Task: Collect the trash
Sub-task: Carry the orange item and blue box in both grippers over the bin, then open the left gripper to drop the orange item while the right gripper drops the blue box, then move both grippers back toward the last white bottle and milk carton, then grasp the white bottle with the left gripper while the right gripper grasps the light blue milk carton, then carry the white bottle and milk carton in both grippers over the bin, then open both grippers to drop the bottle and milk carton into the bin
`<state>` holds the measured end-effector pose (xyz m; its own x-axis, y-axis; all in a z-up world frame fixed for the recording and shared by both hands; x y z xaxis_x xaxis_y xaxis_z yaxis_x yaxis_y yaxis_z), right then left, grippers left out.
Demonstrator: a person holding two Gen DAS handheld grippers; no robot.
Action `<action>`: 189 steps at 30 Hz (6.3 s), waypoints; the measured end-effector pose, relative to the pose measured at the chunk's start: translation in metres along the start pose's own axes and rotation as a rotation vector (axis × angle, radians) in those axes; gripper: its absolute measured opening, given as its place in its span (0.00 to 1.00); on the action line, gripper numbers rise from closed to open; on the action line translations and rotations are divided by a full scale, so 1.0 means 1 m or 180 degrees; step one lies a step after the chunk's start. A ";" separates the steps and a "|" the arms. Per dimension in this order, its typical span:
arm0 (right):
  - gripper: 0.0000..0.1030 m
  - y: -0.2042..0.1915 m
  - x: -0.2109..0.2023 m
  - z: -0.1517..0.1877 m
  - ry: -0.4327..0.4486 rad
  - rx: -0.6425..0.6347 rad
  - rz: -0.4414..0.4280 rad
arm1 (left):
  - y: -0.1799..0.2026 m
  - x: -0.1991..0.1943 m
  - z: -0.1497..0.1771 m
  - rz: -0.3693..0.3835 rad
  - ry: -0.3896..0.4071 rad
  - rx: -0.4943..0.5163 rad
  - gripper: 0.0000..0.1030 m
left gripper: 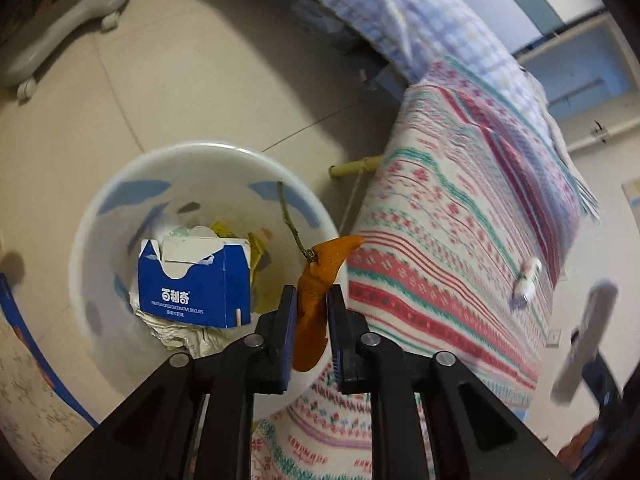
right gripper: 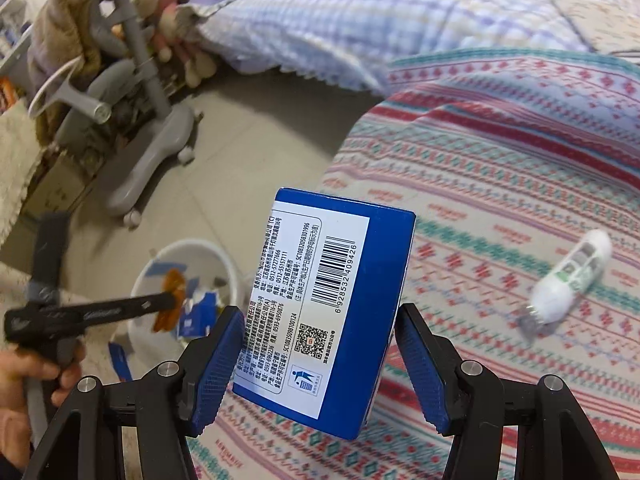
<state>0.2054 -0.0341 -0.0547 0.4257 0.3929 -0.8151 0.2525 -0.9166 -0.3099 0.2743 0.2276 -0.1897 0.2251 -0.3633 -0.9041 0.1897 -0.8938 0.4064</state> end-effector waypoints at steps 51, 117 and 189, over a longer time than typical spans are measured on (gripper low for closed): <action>0.69 -0.122 0.160 0.010 -0.0367 -0.0991 0.0156 | -0.031 -0.124 -0.006 0.0307 0.0835 -0.0437 0.37; 0.37 0.206 -0.135 0.176 -0.0688 -0.0369 0.1135 | 0.385 0.133 0.084 -0.0706 0.0543 0.2503 0.40; 0.37 -0.005 -0.001 0.064 -0.0279 -0.0427 0.0344 | -0.052 -0.046 0.018 -0.0393 0.0234 -0.0072 0.46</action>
<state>0.1483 -0.0350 -0.0838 0.3807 0.2792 -0.8815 0.3255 -0.9328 -0.1549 0.2372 0.2860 -0.1712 0.2678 -0.2300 -0.9356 0.2417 -0.9240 0.2963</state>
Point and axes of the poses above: each gripper's, at about its wrist camera, not at the fingertips, and x roughly the way its jaws point, y to its right, z to its underside, the point moved 5 cm from there along x, roughly the way its jaws point, and after that the axes turned 3 degrees about -y, right-handed, at the moved point
